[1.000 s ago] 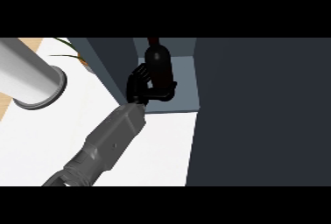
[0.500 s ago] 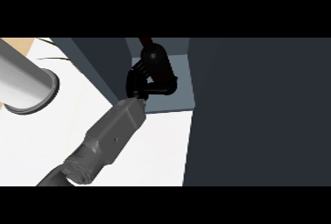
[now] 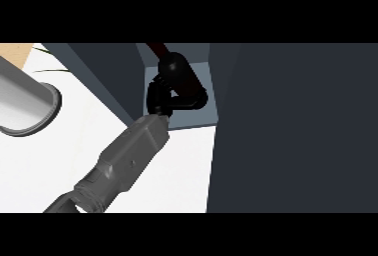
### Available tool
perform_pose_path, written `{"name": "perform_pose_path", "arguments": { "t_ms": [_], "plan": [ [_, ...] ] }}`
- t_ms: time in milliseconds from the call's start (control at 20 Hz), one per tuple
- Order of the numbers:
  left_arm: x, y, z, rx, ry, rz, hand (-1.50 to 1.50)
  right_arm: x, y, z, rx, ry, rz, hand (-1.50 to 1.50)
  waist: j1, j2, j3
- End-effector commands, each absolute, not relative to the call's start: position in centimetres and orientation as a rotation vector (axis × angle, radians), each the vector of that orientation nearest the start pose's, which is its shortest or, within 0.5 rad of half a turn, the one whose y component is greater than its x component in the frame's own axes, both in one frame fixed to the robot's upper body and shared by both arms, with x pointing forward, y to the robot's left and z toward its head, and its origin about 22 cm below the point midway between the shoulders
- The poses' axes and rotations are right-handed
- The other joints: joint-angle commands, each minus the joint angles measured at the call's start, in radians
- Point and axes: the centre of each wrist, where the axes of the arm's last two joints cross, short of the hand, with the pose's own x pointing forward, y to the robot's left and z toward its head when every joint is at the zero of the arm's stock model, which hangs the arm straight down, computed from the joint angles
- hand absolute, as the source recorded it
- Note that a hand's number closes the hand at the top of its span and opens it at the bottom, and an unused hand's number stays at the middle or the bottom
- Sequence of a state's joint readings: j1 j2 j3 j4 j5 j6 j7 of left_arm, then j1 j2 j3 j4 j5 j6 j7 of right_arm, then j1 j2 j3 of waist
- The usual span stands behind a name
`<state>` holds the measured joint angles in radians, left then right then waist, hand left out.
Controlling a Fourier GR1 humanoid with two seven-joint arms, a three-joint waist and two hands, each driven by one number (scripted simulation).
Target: Pick up the wine, place it into the cabinet and close the cabinet
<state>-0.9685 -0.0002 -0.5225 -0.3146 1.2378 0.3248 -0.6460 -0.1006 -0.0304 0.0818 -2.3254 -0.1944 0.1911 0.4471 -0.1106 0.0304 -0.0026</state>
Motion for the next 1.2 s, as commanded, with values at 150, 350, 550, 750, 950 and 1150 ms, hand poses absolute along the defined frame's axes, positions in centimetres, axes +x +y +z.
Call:
{"name": "perform_pose_path", "arguments": {
  "t_ms": [150,350,550,750,950,1150],
  "plan": [
    [38.0,8.0,-2.1,-0.201,-1.559,0.418,1.50,18.6,-20.4,18.0,0.382,-1.949,0.340,-1.50,-0.026,0.001,0.001],
    [39.0,7.5,-0.5,-0.210,-1.557,0.472,1.50,18.9,-20.6,18.1,0.378,-1.952,0.342,-1.50,-0.026,0.004,0.000],
    [38.2,7.2,-1.0,-0.205,-1.557,0.530,1.50,18.9,-20.6,17.3,0.406,-1.938,0.360,-1.50,-0.041,0.004,0.001],
    [38.5,7.1,-0.6,-0.203,-1.576,0.575,-1.50,19.2,-20.3,18.6,0.387,-1.969,0.333,-1.50,-0.034,0.004,0.000],
    [39.1,6.9,0.1,-0.179,-1.564,0.576,-1.50,19.4,-20.8,17.9,0.381,-1.957,0.327,-1.50,-0.024,0.003,0.001],
    [39.0,6.8,-0.1,-0.152,-1.575,0.558,-1.50,19.5,-19.8,18.4,0.384,-1.965,0.335,-1.50,-0.025,0.005,0.000]
  ]
}}
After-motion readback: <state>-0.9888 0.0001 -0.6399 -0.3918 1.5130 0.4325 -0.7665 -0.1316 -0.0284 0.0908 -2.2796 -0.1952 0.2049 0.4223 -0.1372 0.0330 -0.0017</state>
